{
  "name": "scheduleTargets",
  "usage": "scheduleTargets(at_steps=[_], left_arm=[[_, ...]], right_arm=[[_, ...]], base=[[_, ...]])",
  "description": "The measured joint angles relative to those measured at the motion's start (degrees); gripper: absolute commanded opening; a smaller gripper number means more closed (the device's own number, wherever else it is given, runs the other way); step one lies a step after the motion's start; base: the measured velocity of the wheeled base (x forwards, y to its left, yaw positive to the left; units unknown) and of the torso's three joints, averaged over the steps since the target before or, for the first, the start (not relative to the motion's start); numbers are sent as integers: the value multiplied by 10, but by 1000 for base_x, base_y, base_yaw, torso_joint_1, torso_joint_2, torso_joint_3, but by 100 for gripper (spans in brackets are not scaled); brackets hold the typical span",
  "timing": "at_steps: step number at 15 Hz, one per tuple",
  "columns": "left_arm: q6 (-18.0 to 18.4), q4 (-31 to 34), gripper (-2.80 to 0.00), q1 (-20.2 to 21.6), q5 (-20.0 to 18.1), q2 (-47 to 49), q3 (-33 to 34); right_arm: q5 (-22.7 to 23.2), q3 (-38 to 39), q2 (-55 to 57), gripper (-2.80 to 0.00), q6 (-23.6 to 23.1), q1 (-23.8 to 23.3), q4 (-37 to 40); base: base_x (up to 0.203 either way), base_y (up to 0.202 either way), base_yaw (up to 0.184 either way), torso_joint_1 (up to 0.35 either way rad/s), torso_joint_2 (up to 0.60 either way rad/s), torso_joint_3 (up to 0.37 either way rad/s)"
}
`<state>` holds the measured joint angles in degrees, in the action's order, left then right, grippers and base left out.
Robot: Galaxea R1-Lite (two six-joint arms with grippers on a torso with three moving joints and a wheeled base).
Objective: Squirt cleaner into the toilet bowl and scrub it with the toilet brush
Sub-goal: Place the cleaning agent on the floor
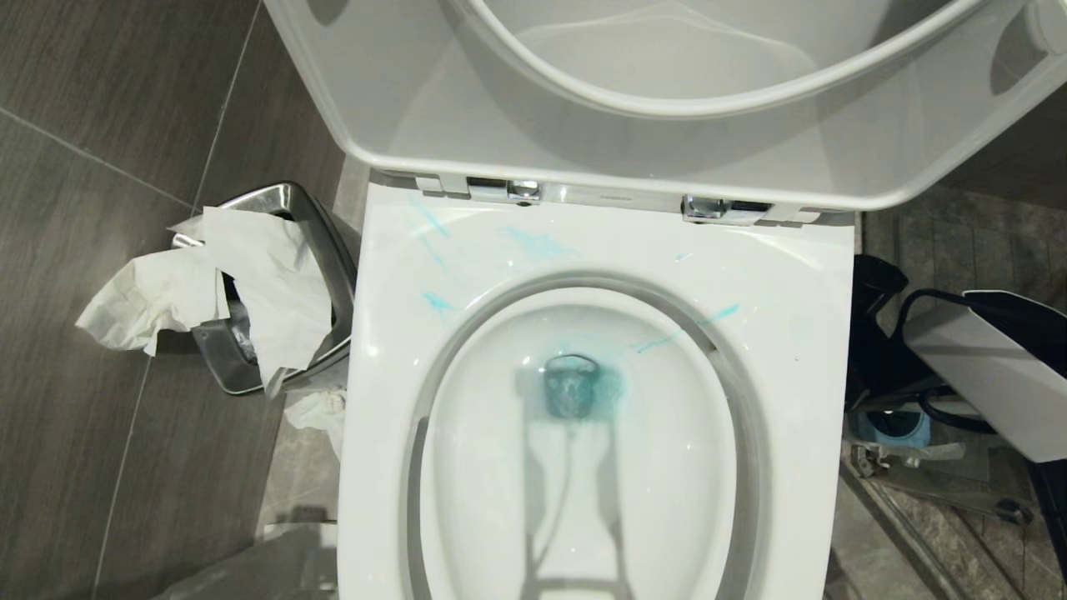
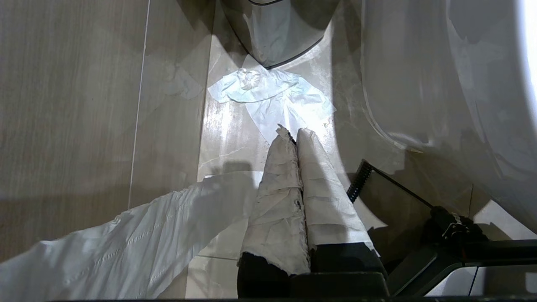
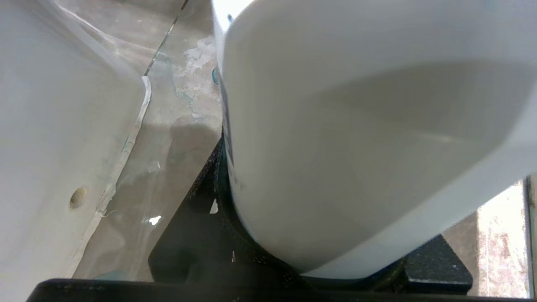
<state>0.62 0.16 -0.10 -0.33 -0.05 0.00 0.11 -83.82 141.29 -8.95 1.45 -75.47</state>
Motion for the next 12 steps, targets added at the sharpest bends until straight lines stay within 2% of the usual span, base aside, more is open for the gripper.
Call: scheduleTargets(at_steps=[12], left_arm=[[1,0,-280,0,0,0,0]], right_arm=[[0,-2,6,-280,0,1,0]], base=[[0,0,0,0,0,0]])
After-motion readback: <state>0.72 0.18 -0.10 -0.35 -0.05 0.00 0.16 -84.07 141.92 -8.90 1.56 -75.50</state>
